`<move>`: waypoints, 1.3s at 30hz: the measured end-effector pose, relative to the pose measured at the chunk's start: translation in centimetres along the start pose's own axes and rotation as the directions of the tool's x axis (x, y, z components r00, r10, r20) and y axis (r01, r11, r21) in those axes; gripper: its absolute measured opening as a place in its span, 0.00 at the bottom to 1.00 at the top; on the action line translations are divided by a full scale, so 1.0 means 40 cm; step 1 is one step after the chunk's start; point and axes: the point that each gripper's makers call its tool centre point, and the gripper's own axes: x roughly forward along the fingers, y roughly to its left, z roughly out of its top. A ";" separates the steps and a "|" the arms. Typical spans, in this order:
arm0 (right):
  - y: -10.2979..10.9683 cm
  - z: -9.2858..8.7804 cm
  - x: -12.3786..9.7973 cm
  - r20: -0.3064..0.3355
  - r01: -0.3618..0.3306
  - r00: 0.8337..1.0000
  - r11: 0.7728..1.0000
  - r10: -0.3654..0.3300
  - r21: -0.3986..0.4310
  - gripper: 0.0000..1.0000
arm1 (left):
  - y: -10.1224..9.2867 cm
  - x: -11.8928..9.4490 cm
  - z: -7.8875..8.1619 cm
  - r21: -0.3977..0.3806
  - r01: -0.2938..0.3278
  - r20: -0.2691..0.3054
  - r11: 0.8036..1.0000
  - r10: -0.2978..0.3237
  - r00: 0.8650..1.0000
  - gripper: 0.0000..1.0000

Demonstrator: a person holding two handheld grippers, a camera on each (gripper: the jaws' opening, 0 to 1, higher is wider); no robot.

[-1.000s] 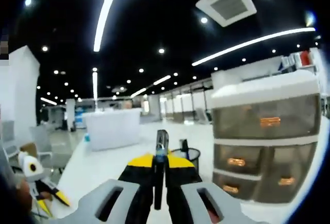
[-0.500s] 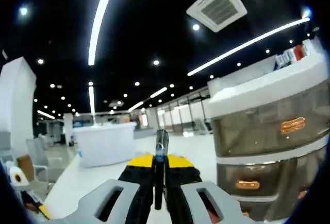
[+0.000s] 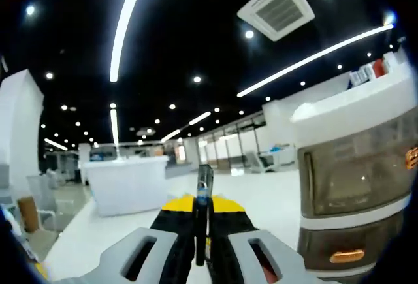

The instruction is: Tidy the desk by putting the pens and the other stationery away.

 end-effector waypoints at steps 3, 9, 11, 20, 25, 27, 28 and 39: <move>-0.031 -0.006 0.030 -0.008 0.035 0.999 0.999 -0.035 -0.040 0.04 | 0.004 -0.008 -0.002 0.005 -0.010 -0.004 1.000 0.010 1.000 0.40; -0.075 -0.048 0.054 -0.020 0.085 0.996 0.992 -0.087 -0.088 0.04 | 0.011 -0.016 -0.001 -0.007 -0.023 -0.006 1.000 0.023 1.000 0.40; -0.085 -0.067 0.054 -0.041 0.095 0.994 0.991 -0.099 -0.090 0.04 | 0.015 -0.018 0.005 0.003 -0.024 -0.007 1.000 0.024 1.000 0.40; -0.098 -0.094 0.039 -0.078 0.102 0.991 0.992 -0.107 -0.073 0.04 | 0.023 -0.020 0.002 0.000 -0.035 -0.006 0.999 0.035 0.999 0.40; -0.098 -0.087 0.036 -0.067 0.093 0.993 0.993 -0.098 -0.080 0.05 | 0.014 -0.018 -0.010 -0.004 -0.024 -0.021 1.000 0.024 0.999 0.40; -0.103 -0.085 0.033 -0.053 0.090 0.994 0.994 -0.094 -0.066 0.05 | 0.016 -0.019 -0.010 -0.003 -0.028 -0.022 1.000 0.027 0.999 0.40; -0.105 -0.084 0.032 -0.046 0.091 0.995 0.994 -0.094 -0.060 0.06 | 0.017 -0.020 -0.008 -0.003 -0.030 -0.020 1.000 0.030 0.999 0.40; -0.046 -0.107 0.011 -0.091 0.004 0.996 1.000 -0.002 0.017 0.48 | 0.006 -0.011 -0.001 0.006 -0.017 -0.023 1.000 0.017 1.000 0.40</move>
